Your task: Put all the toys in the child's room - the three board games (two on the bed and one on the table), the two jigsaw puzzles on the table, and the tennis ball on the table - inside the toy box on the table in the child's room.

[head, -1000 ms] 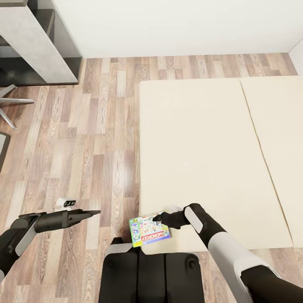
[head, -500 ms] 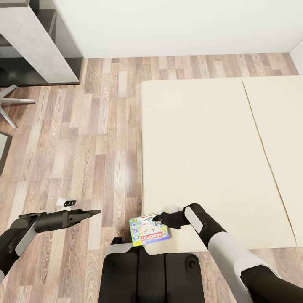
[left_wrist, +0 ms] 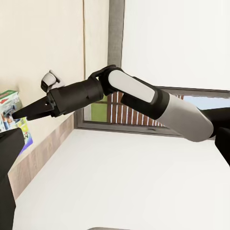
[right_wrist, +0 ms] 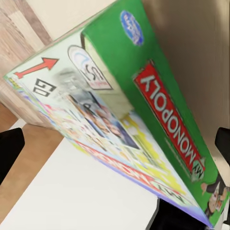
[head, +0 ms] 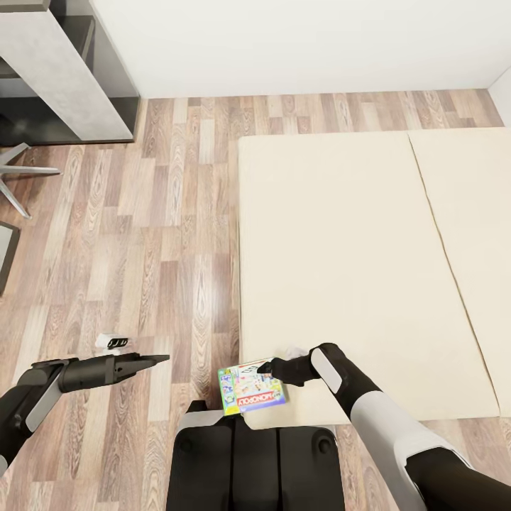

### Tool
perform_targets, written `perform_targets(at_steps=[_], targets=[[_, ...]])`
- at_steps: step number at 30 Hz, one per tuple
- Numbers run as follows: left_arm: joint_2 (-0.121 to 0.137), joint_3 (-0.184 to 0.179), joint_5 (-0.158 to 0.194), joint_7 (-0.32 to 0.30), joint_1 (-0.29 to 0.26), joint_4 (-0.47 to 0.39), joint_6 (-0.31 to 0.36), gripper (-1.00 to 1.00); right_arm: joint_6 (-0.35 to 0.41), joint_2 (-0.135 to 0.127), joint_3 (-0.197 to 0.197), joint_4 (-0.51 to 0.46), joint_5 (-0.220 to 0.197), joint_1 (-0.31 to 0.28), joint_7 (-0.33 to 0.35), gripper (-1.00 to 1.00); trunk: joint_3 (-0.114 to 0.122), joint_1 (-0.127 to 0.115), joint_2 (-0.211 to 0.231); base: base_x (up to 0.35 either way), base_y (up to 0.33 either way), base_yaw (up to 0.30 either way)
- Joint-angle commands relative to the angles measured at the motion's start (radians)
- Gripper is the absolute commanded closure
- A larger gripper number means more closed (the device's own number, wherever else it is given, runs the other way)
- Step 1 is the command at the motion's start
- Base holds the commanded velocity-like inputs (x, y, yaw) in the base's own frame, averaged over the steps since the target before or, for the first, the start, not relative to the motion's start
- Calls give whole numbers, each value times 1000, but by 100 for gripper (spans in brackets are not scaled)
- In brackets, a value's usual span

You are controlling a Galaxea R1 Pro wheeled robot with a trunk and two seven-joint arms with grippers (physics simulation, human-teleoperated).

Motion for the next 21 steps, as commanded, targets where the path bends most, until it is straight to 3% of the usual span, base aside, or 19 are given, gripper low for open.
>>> perform_targets(at_steps=[1,21], targets=[[1,-4,6,-2,-1,0,11,-100,3,0,1,0,9,0,7,-100,-1,1,-2,0,0,0],[1,-4,6,-2,-1,0,10,-100,3,-4,1,0,9,0,7,-100,-1,1,-2,0,0,0]])
